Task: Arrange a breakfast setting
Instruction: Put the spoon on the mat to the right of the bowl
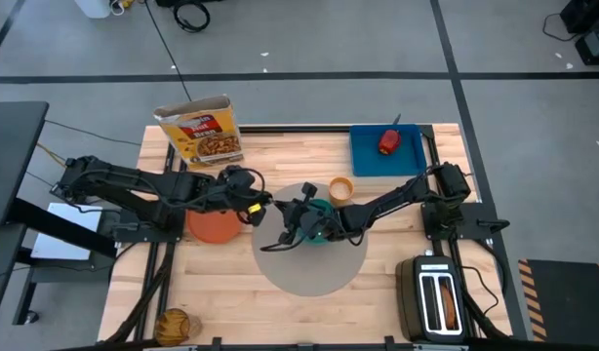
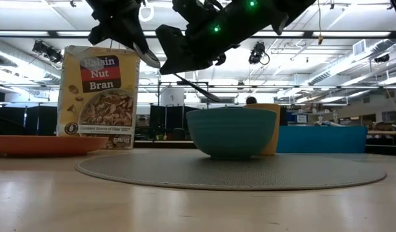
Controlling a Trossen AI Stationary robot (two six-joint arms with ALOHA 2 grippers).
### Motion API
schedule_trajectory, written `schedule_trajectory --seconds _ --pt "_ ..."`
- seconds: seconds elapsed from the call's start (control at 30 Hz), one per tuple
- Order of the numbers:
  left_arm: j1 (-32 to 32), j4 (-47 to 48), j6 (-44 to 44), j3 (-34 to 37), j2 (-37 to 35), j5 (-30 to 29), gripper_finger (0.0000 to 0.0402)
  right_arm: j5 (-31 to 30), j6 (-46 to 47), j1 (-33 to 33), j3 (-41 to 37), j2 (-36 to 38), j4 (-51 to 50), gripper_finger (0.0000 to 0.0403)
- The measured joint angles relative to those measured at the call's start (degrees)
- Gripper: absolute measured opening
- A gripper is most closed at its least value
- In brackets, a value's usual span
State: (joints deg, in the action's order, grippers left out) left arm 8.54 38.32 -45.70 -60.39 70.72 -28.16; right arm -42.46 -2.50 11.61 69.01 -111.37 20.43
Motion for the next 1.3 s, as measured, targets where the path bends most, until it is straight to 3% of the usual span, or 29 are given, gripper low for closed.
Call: schedule_trajectory --seconds 0.2,0.3,0.5,0.7,0.83,0.93,1.13,1.3 --pt "0.48 0.76 6.17 -2.6 -4.71 4.11 0.0133 0.12 4.62 2.1 0.0 4.33 -6.83 0.0021" --pt "2.48 0.06 10.93 -4.8 -8.88 3.2 0.0147 0.92 10.49 3.81 0.0 9.57 -14.33 0.0022" --pt "10.73 0.61 16.65 -4.86 -15.7 -6.52 0.015 3.58 30.45 8.76 0.0 20.09 -36.93 0.0022" --pt "20.12 0.87 19.94 -4.84 -15.01 -17.5 0.015 3.97 60.29 15.73 0.02 25.23 -62.37 0.0023" --pt "23.69 0.93 20.12 -4.82 -12.23 -23.46 0.015 5.95 81.21 18.67 0.02 24.3 -74.44 0.0023" --pt "24.9 0.93 20.72 -4.82 -10.2 -25.08 0.015 9.79 91.46 18.65 0.02 22.31 -79.26 0.0023" --pt "25.87 0.95 20.85 -4.8 -6.77 -25.23 0.015 19.53 105.12 17.2 0.02 15.87 -85.16 0.0023" --pt "25.86 1.56 20.98 -4.8 -5.38 -25.21 0.015 24.8 111.88 16.36 0.02 9.05 -83.77 0.0023"
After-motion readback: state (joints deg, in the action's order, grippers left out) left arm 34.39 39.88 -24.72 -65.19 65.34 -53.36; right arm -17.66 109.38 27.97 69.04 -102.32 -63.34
